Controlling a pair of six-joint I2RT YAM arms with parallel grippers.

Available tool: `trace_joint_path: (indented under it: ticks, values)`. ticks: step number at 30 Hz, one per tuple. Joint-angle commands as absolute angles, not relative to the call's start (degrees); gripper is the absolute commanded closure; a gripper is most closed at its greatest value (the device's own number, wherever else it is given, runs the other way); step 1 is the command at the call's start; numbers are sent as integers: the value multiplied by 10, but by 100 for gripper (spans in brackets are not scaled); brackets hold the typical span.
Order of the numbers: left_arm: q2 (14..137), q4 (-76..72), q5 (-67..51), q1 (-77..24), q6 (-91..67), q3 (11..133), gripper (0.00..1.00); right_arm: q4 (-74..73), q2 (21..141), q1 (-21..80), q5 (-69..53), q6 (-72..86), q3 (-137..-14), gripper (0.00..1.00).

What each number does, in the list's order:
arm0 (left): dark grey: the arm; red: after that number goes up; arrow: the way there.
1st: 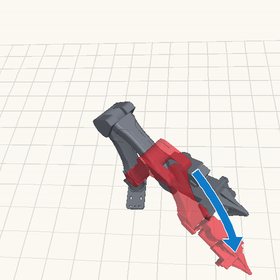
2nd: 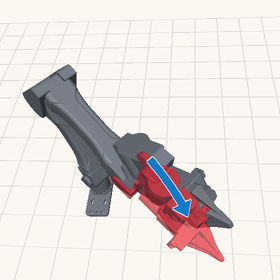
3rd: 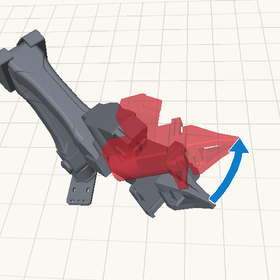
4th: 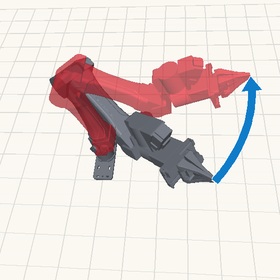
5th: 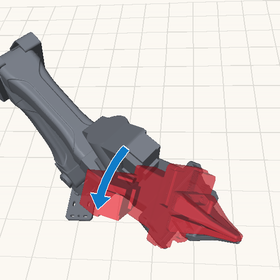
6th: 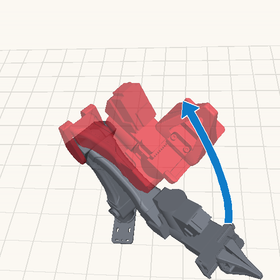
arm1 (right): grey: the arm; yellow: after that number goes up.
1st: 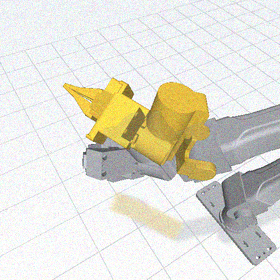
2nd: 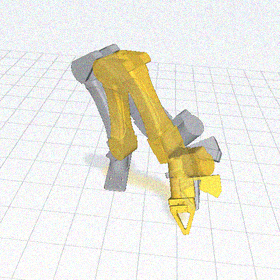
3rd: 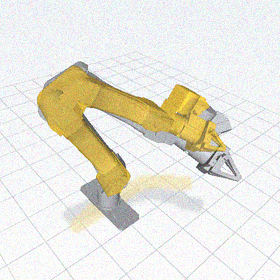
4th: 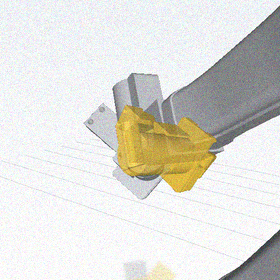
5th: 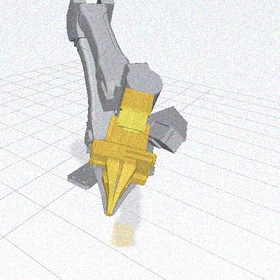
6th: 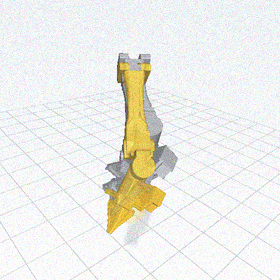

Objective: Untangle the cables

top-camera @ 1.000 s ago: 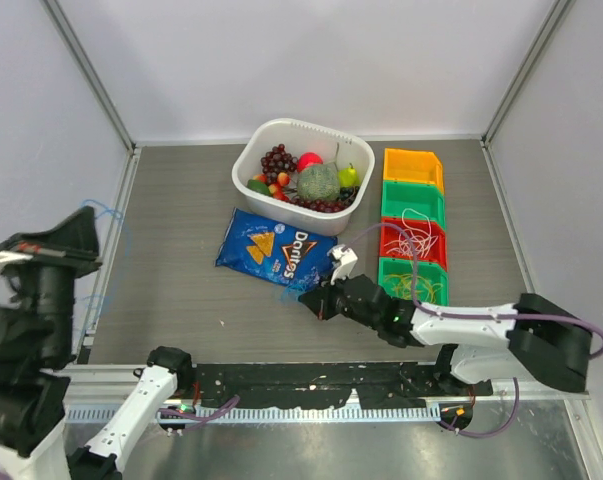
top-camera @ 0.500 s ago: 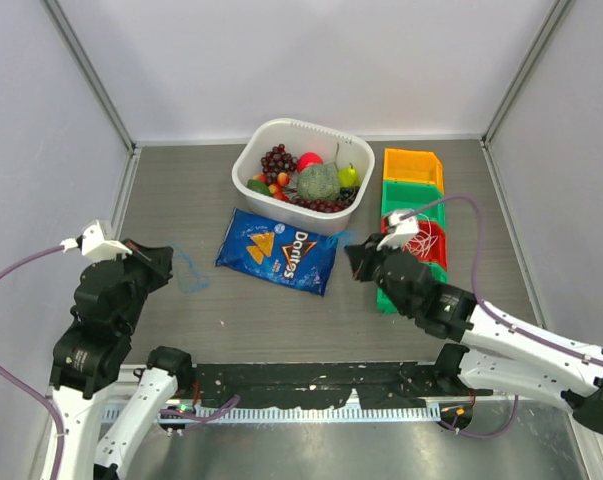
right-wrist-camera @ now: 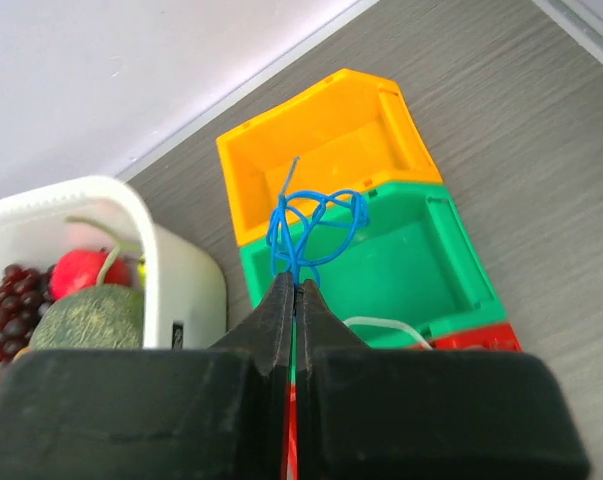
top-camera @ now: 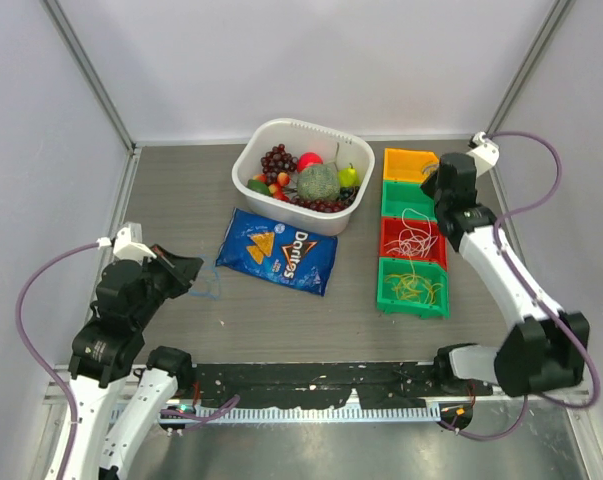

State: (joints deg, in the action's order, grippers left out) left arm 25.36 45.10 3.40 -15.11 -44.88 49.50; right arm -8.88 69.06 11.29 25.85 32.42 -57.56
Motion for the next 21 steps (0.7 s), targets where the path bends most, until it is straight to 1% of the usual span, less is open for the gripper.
trace_joint_path:
  ticks: [1,4,9,14,21]
  values:
    - [239,374,-99,-152,-454,472,100,-37,804,52,137,308,-655,99]
    - [229,342,-152,-152,-454,454,100,-19,858,20,91,307,-700,99]
    - [244,301,-227,-152,-454,446,100,-56,960,14,92,303,-785,99]
    - [262,251,-286,-153,-462,442,100,-47,990,15,67,314,-801,99]
    - [282,188,-349,-152,-490,437,100,-53,1009,15,65,316,-800,99]
